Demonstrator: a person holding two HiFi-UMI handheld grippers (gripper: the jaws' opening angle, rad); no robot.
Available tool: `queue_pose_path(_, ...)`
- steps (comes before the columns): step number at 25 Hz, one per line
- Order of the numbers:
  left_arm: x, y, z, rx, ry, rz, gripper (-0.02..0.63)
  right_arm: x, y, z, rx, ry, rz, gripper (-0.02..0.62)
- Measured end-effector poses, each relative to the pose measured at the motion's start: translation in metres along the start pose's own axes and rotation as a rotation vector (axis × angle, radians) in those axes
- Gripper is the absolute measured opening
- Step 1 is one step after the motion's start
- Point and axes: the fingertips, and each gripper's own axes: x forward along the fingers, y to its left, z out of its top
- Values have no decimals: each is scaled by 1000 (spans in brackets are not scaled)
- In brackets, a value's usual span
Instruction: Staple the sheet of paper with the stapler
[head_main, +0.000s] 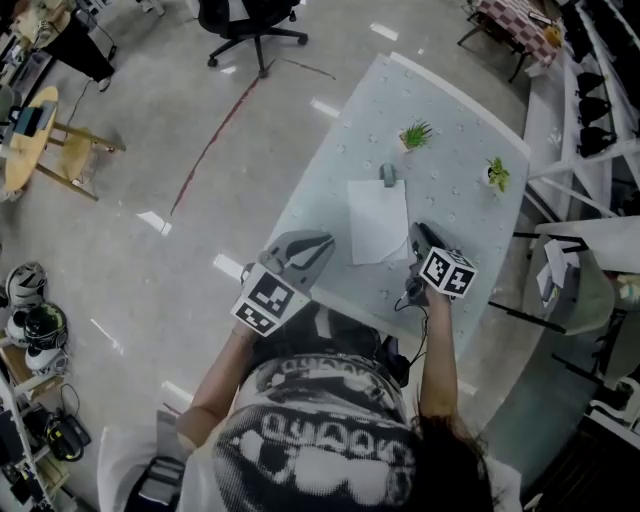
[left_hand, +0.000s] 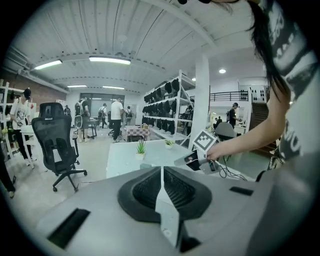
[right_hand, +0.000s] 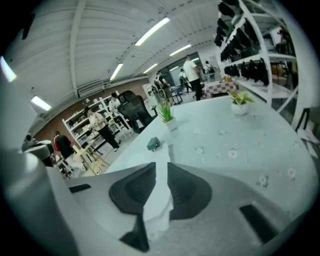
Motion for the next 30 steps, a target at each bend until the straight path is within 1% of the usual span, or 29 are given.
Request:
queue_pose_path(3, 9, 0, -1, -4, -11, -16, 15, 4, 11, 31, -129, -6, 35, 2)
queue_pose_path(5, 14, 4, 0, -3, -21, -23, 15, 14, 20, 49, -190, -5, 70, 0)
queue_pose_path(7, 18, 5, 0, -6, -31, -31, 15, 26, 29, 63, -269, 23, 112, 0)
queue_pose_path(11, 26, 3, 1, -11, -46, -40, 15, 55, 44, 72, -510, 144, 190, 0)
queue_pose_path(15, 27, 6, -3, -20, -50, -42, 15, 88, 47, 62, -755, 321, 214, 0)
queue_pose_path(17, 25, 9, -5, -34, -54, -35, 15, 99, 50, 56, -838, 400, 234, 0)
queue_pose_path(21, 22, 20, -13, -60, -56, -11, 15, 116, 55, 45, -929, 521, 284, 0)
queue_pose_path(25, 21, 31, -19, -80, -60, 19, 15, 124, 50, 31, -1036, 653, 298, 2)
queue_pose_path(30, 26, 43, -24, -100, -69, 46, 15, 128, 48, 22, -1068, 769, 307, 3)
